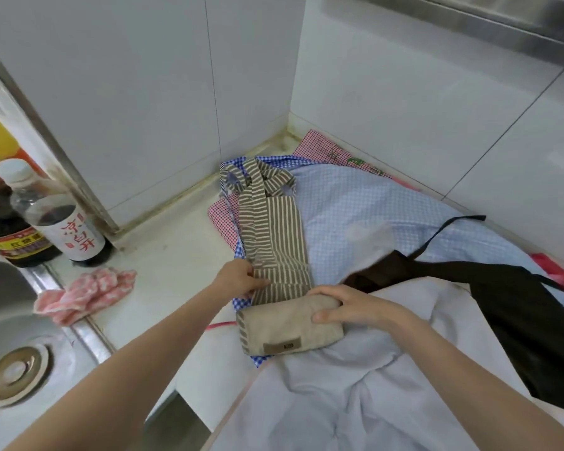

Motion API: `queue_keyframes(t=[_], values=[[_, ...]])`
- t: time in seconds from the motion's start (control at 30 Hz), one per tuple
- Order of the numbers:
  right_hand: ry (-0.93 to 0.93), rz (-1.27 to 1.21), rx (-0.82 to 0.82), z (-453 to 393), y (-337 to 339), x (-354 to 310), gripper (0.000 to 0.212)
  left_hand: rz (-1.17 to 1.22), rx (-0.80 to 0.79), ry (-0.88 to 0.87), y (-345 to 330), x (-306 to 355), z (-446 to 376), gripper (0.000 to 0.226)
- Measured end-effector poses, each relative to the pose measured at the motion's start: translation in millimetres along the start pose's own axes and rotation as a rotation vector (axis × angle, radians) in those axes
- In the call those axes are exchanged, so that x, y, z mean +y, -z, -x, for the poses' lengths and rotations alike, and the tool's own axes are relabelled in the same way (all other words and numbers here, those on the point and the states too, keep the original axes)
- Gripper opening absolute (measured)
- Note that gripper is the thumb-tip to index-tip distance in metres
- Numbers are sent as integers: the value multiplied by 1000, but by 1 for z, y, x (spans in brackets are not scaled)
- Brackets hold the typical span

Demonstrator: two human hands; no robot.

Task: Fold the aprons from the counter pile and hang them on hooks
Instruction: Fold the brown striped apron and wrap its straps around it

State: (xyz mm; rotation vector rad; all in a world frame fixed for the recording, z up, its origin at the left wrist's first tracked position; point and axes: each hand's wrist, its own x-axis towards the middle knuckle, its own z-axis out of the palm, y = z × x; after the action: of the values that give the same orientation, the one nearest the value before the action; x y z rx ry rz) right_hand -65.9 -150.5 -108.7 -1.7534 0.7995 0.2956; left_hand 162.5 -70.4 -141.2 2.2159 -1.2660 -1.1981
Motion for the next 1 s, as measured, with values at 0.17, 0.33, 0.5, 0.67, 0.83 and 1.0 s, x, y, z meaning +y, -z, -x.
queue_keyframes(t=[0.17, 0.33, 0.5, 0.67, 0.83, 1.0], values=[[-131, -169, 31, -15, 0, 3, 39, -193, 50, 2, -6, -16, -17, 43], [-237, -256, 25, -26, 4, 7, 43, -210, 447, -581, -2, -6, 29, 42], [191, 572, 534, -26, -19, 0, 25, -700, -73, -645, -22, -30, 41, 102], [489, 1117, 583, -12, -68, 20, 57, -554, -206, -427, -20, -22, 34, 103], [407, 1154, 615, -26, -59, 21, 44, 176, -197, -58, -4, -6, 17, 84], [323, 858, 249, -34, -19, -11, 34, 855, -260, 247, 7, -10, 13, 59]])
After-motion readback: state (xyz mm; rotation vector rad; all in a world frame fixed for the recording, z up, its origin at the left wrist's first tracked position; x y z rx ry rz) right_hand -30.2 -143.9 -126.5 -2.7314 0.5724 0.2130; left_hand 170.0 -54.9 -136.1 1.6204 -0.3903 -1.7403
